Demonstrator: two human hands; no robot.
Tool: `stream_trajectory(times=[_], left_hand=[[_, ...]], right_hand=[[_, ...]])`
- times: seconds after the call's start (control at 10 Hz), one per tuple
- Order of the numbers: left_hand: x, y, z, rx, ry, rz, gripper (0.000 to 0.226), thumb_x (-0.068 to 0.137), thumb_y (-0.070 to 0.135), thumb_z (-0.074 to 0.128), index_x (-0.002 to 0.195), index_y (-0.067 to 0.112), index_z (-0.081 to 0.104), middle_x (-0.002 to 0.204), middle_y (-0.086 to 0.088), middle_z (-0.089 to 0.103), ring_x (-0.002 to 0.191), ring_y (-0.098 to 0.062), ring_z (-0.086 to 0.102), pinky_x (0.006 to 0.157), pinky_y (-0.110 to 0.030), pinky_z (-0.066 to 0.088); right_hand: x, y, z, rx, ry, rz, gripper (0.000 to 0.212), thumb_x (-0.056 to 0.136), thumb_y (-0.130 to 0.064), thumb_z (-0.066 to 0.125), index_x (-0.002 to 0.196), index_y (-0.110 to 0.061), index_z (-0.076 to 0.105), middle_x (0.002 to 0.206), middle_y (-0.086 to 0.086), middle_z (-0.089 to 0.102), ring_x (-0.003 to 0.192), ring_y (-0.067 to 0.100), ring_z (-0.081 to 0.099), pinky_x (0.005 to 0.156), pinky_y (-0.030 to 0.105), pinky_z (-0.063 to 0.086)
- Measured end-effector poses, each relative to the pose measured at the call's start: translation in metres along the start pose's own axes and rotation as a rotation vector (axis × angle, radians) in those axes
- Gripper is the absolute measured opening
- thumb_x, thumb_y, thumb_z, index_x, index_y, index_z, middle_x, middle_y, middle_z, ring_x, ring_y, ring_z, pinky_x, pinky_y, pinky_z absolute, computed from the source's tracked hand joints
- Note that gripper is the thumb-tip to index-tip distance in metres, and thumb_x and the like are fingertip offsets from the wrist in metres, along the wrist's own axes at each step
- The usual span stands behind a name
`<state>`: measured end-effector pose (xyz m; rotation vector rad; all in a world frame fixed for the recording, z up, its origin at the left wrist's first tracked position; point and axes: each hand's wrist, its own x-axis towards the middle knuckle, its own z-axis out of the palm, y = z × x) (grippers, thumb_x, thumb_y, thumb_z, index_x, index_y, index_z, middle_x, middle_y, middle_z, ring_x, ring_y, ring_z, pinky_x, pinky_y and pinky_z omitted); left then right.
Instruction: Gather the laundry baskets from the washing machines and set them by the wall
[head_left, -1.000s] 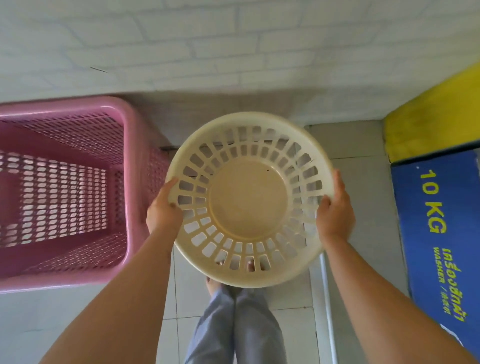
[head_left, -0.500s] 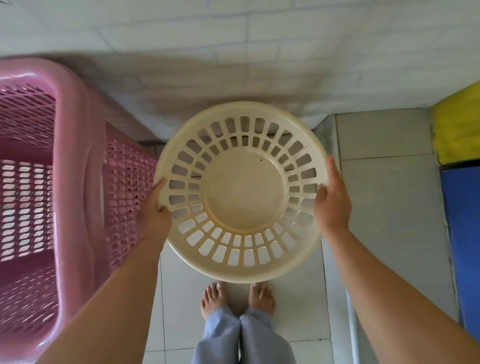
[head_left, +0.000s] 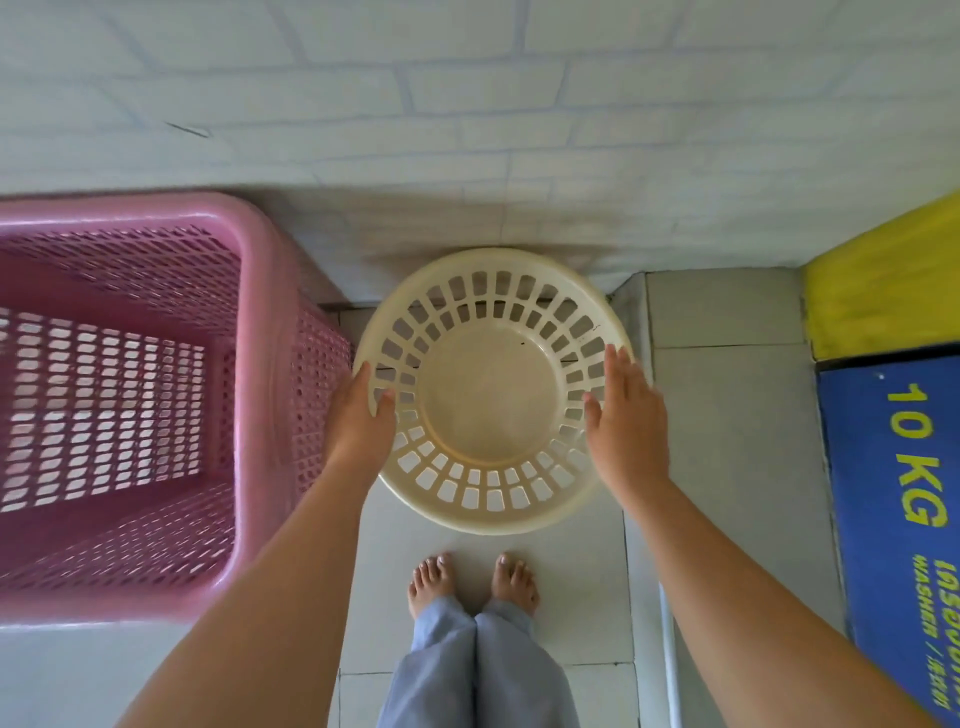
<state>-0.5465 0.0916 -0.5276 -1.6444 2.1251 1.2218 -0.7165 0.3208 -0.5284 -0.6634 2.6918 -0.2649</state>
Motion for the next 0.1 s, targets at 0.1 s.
stream_trajectory(times=[0.1], left_hand=[[-0.0478, 0.0332, -0.0416, 0.209, 0.029, 0.144, 0.056, 0.099, 0.045, 0.028, 0.152, 0.029, 0.018, 0.160, -0.001, 0.022, 0.147, -0.026, 0.024, 0.116, -0.051, 0.026]], right_hand=[[-0.0286, -0.0346, -0.0584, 0.009, -0.001, -0.128, 0.059, 0.101, -0.032, 0.038, 0.154, -0.015, 0.017, 0.159, 0.010, 0.025, 0.148, 0.027, 0.023, 0.120, 0.046, 0.022]])
